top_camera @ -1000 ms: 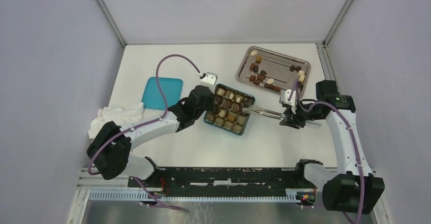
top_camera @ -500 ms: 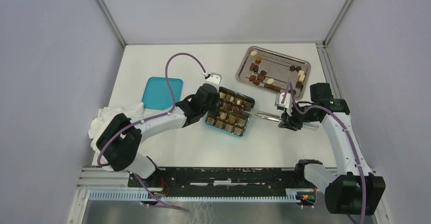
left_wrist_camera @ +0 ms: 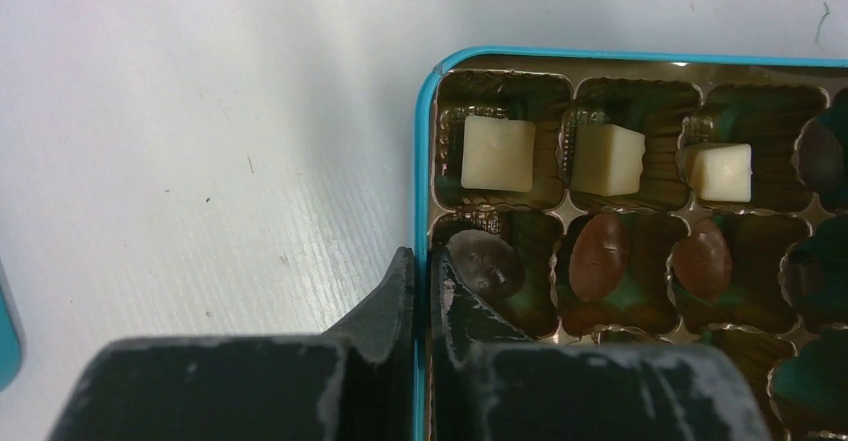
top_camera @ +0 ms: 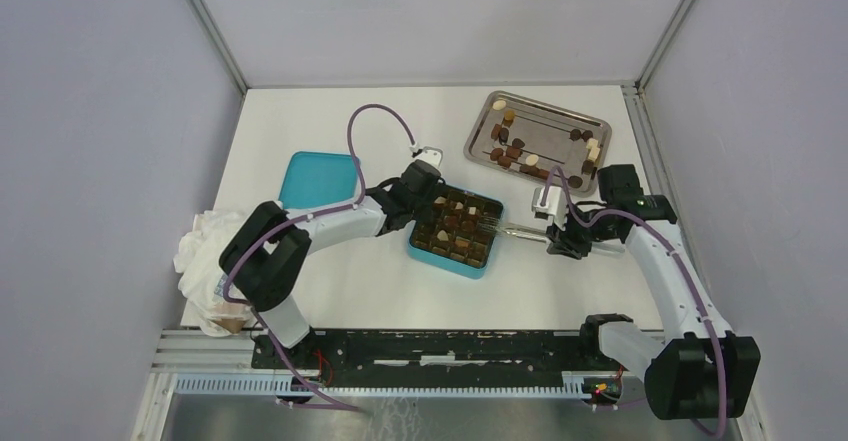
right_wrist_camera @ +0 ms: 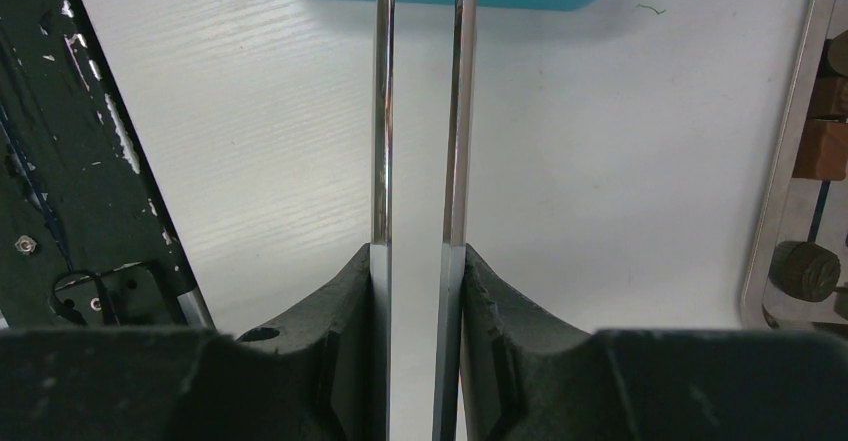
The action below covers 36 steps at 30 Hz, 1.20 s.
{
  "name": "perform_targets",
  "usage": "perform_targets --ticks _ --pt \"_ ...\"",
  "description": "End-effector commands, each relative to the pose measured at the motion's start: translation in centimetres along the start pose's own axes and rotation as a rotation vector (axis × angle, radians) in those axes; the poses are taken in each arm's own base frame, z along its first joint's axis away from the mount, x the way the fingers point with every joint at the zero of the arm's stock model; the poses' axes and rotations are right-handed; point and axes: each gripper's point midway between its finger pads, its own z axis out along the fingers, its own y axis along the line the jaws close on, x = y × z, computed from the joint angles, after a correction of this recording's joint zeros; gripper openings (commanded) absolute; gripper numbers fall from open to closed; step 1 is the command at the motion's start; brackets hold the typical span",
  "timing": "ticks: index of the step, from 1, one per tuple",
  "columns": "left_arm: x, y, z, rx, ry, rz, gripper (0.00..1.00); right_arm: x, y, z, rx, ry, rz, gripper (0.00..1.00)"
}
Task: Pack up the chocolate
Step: Adjust the packing box at the center of the board.
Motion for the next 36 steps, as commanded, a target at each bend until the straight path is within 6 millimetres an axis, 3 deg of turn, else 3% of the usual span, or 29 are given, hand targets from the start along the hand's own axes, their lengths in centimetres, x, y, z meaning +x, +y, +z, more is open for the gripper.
perform_targets --ticks 1,7,12,20,25,33,36 --pt "-2.7 -0.7 0.0 0.019 -0.056 -0.070 0.13 -0.1 -0.6 0.2 0.021 0.008 -0.007 0.00" --pt "-3.1 -0.7 -0.4 0.023 -0.067 -0.077 0.34 0.8 -0.1 1.0 -0.003 0.036 0.008 0.01" --pt "-3.8 -0.6 -1.4 0.028 -0.089 -0.092 0.46 1.1 -0.1 1.3 -0.003 0.049 0.012 0.04" --pt "-5.8 -0.4 -4.8 0.067 -0.166 -0.125 0.49 1.3 -0.1 1.5 -0.010 0.057 0.020 0.29" --pt "-6.4 0.2 -7.2 0.087 -0.217 -0.146 0.50 1.1 0.0 1.5 -0.012 0.050 0.019 0.39" --pt "-6.0 0.1 -10.1 0.165 -0.255 -0.213 0.54 -0.1 -0.3 1.4 -0.005 0.006 0.031 0.43" --pt "-6.1 -0.1 -11.5 0.208 -0.276 -0.242 0.61 -1.3 -1.1 1.0 0.018 -0.039 0.041 0.42"
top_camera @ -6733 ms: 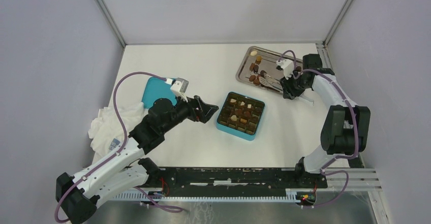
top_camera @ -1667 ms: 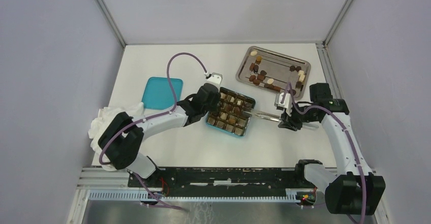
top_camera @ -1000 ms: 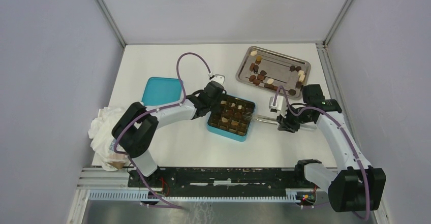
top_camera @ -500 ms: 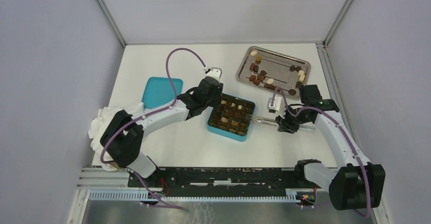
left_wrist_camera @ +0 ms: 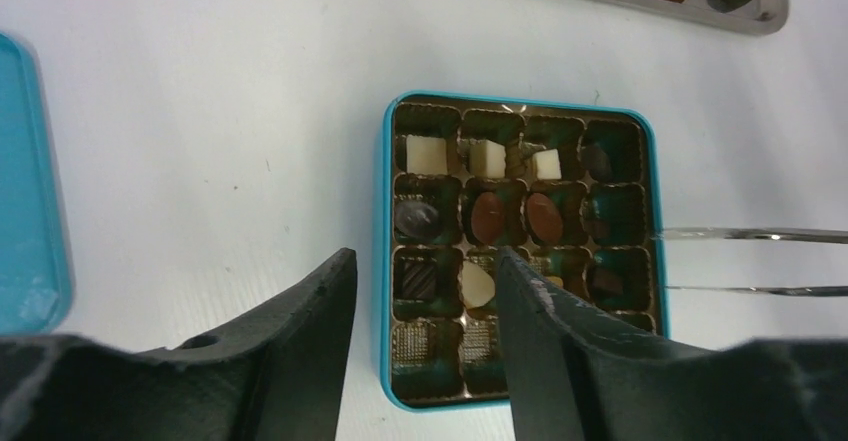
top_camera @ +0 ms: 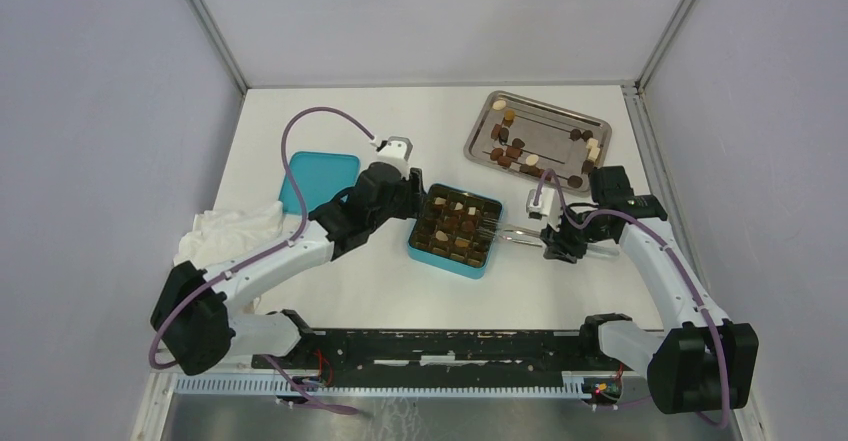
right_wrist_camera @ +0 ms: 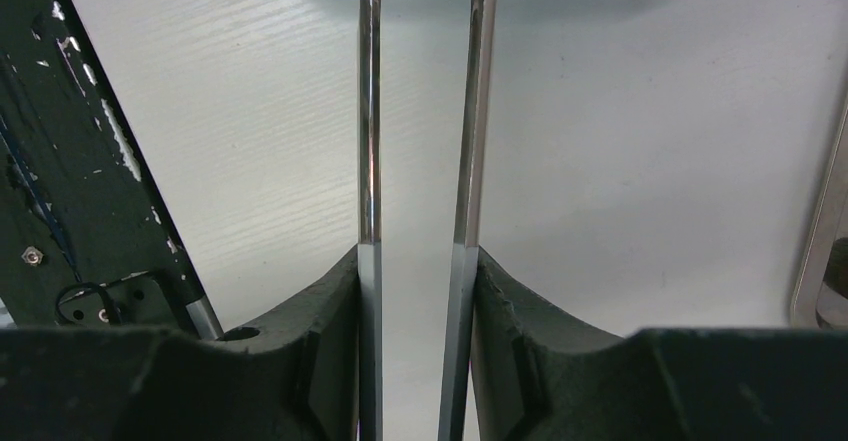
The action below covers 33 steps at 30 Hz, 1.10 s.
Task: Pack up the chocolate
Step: Adjust the packing box at the center of the board, then pick up the fake chocolate from the plate.
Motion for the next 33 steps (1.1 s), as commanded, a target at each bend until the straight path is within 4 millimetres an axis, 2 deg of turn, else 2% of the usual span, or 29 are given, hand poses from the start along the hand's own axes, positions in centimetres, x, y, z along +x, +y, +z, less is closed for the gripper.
perform_targets --ticks 1,4,7,12,17,22,25,29,33 --pt "-1.6 -1.1 -2.3 0.082 -0.061 -0.114 0.66 -3.0 -1.6 -0.8 0.047 -0.112 0.004 0.42" --pt "-2.3 -1.3 -3.9 0.119 -0.100 -0.153 0.85 -4.5 -3.8 -1.9 0.111 -0.189 0.045 0.41" --pt "-3.4 -1.4 -6.0 0.162 -0.159 -0.188 0.99 -5.0 -7.3 -4.1 0.208 -0.268 0.139 0.41" --pt "-5.2 -1.9 -8.5 0.217 -0.183 -0.142 1.00 -4.9 -13.0 -6.6 0.383 -0.288 0.242 0.41" --pt "-9.0 -2.3 -10.0 0.193 -0.186 0.060 1.00 -3.0 -17.5 -7.1 0.491 -0.178 0.310 0.41" --pt "-11.3 -2.1 -9.5 0.156 -0.211 0.218 1.00 -1.6 -20.6 -7.1 0.540 -0.104 0.340 0.40" --pt "-11.7 -2.5 -8.6 0.162 -0.216 0.279 1.00 -2.4 -22.6 -7.3 0.542 -0.104 0.344 0.40" --pt "-10.8 -2.3 -6.8 0.150 -0.191 0.331 0.99 -3.7 -25.6 -5.8 0.513 -0.073 0.346 0.41" --pt "-9.0 -1.4 -6.1 0.129 -0.176 0.345 0.99 -5.2 -28.3 -3.9 0.484 -0.051 0.346 0.41"
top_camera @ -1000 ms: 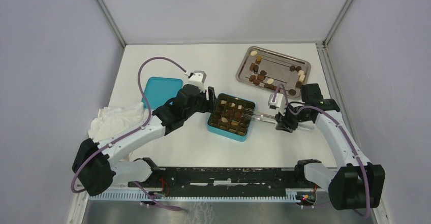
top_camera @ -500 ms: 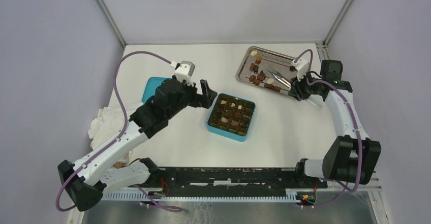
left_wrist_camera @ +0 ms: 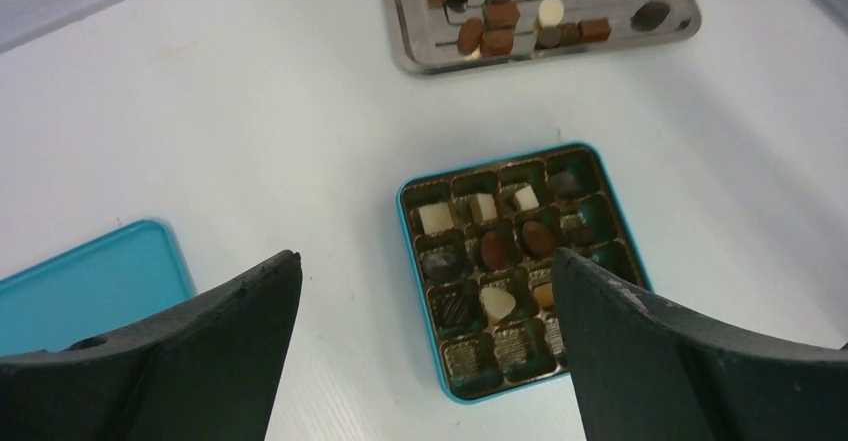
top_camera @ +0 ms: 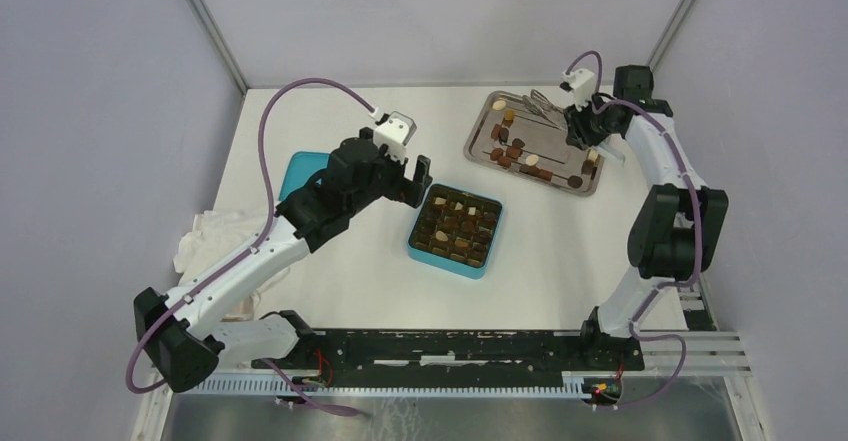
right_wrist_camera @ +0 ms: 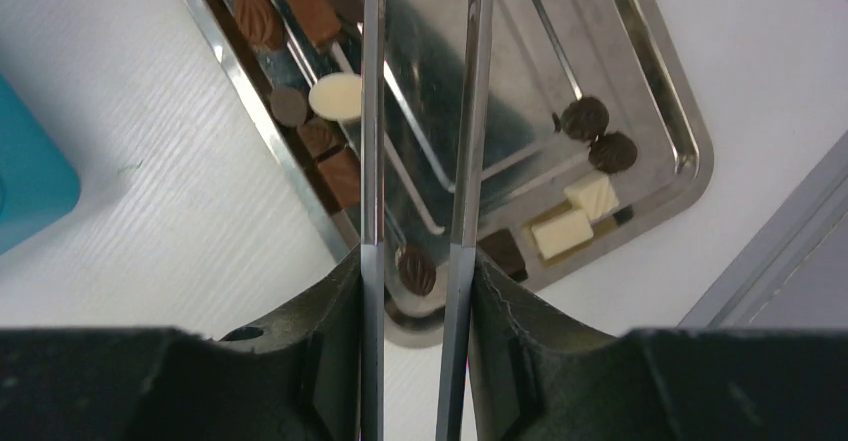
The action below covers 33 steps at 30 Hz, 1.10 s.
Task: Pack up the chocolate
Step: Pick up the fake chocolate from the plate.
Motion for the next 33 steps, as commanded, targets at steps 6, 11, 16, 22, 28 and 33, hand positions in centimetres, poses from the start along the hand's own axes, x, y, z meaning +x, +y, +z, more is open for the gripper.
perform_targets --ticks 6,11,16,22,28,33 --pt "0.5 2.1 -1.7 -0.059 -0.065 0.126 0.98 -4.2 -1.7 5.6 0.006 0.055 -0.021 0.41" --pt "0.9 2.0 -1.6 -0.051 -0.055 0.133 0.98 -3.9 -2.2 7.9 0.008 0.095 -0.001 0.41" --pt "1.4 2.0 -1.2 -0.051 -0.038 0.137 0.98 -4.1 -1.7 9.6 0.027 0.121 -0.003 0.42" --pt "1.7 2.0 -1.0 -0.051 -0.026 0.140 0.97 -3.6 -1.6 10.1 0.035 0.133 0.013 0.43" --pt "1.8 1.8 -0.9 -0.046 -0.024 0.141 0.97 -3.1 -2.4 10.5 0.087 0.149 0.023 0.44" --pt "1.8 1.8 -0.8 -0.041 -0.021 0.141 0.97 -2.5 -1.9 11.5 0.055 0.151 0.038 0.45"
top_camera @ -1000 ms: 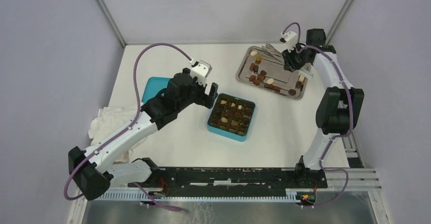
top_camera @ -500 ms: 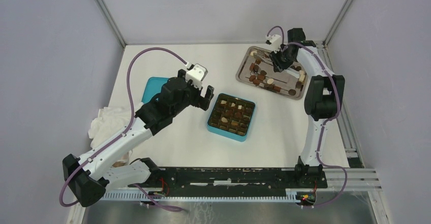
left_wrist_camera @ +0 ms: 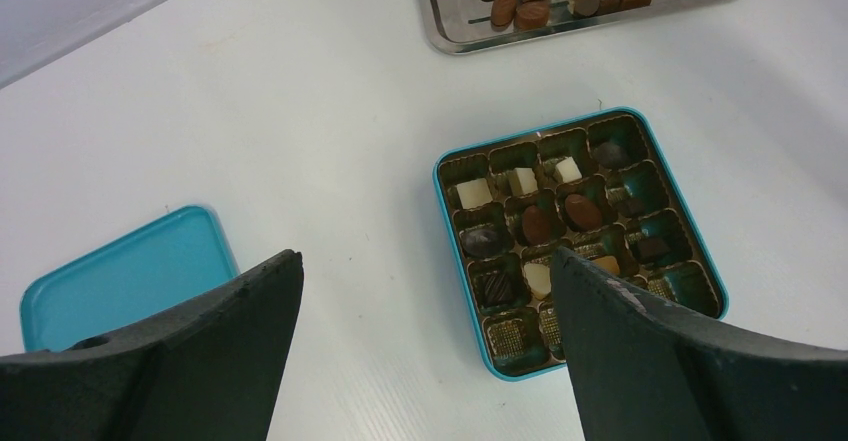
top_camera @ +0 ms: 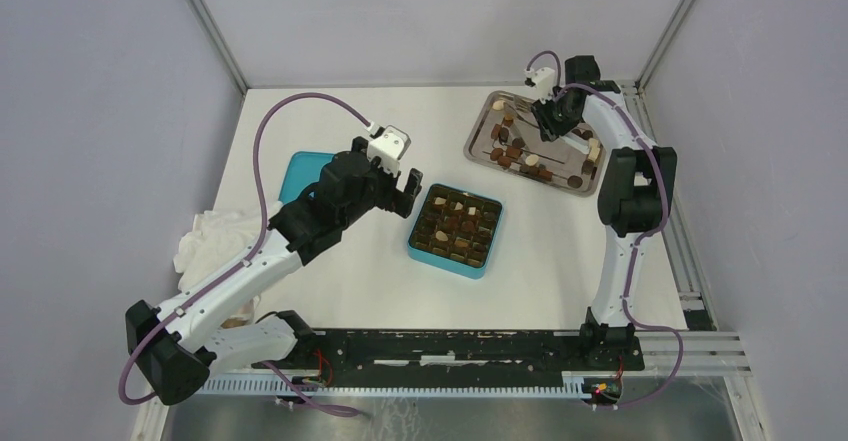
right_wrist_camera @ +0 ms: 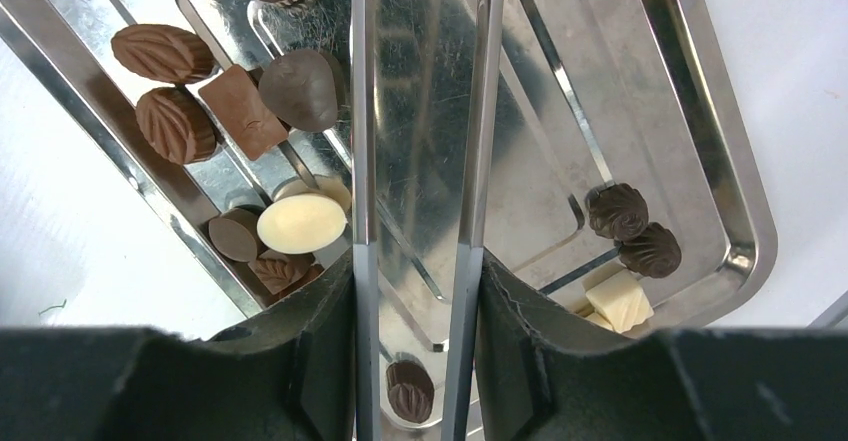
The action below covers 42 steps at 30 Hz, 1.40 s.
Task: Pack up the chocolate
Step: Pick up the fake chocolate from the plate.
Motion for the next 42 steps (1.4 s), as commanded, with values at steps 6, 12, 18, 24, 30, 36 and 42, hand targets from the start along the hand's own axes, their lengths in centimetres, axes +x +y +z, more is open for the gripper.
perform_targets --ticks 6,12,18,24,30,36,42 --pt "-0.9 0.3 0.3 -0.006 -0.034 0.036 0.97 -1.2 -0.7 1.5 0.017 -0.040 0.030 0.45" --pt "-0.7 0.3 0.4 -0.004 -0.026 0.039 0.97 -0.9 -0.3 2.2 -0.005 -0.031 0.037 0.44" --pt "-0.7 0.3 0.4 -0.004 -0.025 0.038 0.97 -1.1 -0.1 1.9 -0.013 -0.042 0.032 0.35" --pt "-0.7 0.3 0.5 -0.004 -0.024 0.041 0.97 -1.6 0.0 0.9 -0.013 -0.066 0.021 0.09" --pt "-0.5 0.2 0.6 -0.003 -0.018 0.043 0.97 -2.7 0.4 -1.7 -0.008 -0.143 0.003 0.00" --pt "-0.2 0.3 0.7 -0.005 -0.013 0.045 0.97 -3.1 1.5 -4.9 -0.053 -0.227 -0.035 0.00" --pt "0.4 0.3 1.2 -0.009 0.001 0.047 0.95 -2.7 5.9 -9.7 -0.203 -0.363 -0.158 0.00"
